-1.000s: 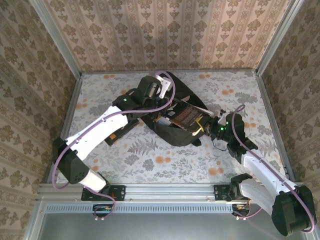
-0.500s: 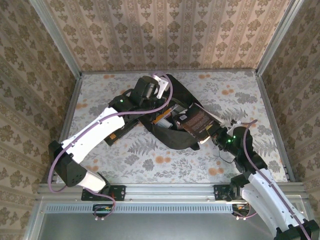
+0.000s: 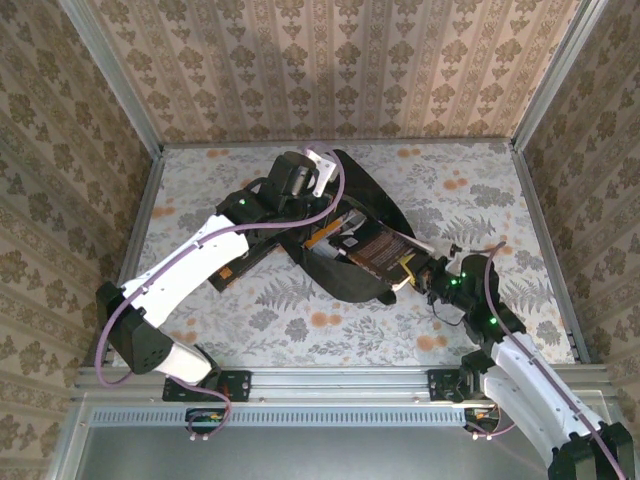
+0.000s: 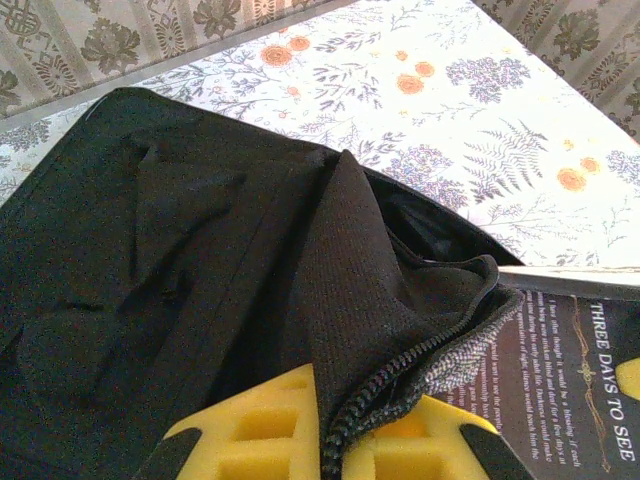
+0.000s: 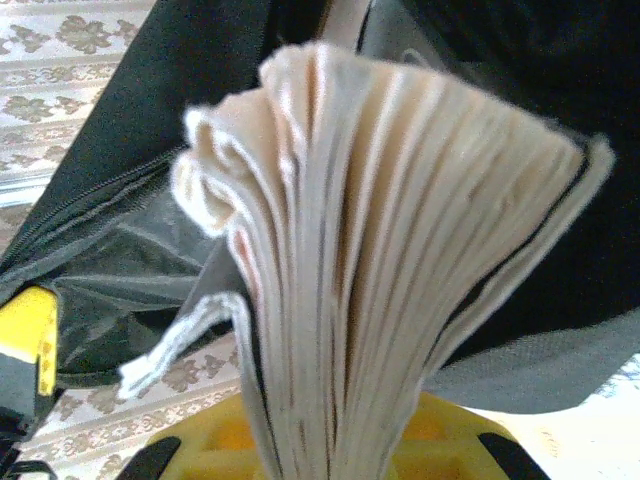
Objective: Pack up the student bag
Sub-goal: Place the book in the student bag.
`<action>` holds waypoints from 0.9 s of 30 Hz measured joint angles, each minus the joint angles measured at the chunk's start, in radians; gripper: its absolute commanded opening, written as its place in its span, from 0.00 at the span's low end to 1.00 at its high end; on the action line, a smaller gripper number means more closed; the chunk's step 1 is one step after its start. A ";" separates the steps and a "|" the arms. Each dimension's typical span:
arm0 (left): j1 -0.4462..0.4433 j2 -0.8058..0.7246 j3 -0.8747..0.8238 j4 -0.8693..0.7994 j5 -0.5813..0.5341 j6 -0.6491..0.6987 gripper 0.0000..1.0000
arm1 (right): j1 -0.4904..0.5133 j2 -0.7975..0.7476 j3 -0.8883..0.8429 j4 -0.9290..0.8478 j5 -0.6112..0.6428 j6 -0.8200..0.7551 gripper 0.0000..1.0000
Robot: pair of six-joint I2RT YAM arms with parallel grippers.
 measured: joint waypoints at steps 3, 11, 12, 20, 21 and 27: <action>-0.001 -0.001 0.000 0.000 0.006 0.000 0.00 | 0.000 0.089 0.005 0.078 -0.019 0.008 0.00; -0.005 -0.016 -0.001 -0.001 0.018 0.000 0.00 | 0.000 0.185 0.184 0.059 -0.026 -0.122 0.00; -0.006 -0.019 -0.001 0.000 0.018 0.001 0.00 | 0.000 0.195 0.204 0.058 -0.026 -0.139 0.00; -0.016 -0.026 -0.001 -0.001 0.035 0.007 0.00 | 0.044 0.315 0.224 0.085 0.005 -0.214 0.00; -0.018 -0.026 -0.001 -0.001 0.037 0.008 0.00 | 0.058 0.330 0.229 0.085 0.017 -0.227 0.00; -0.035 -0.025 -0.001 0.000 0.052 0.007 0.00 | 0.188 0.416 0.274 0.107 0.143 -0.305 0.00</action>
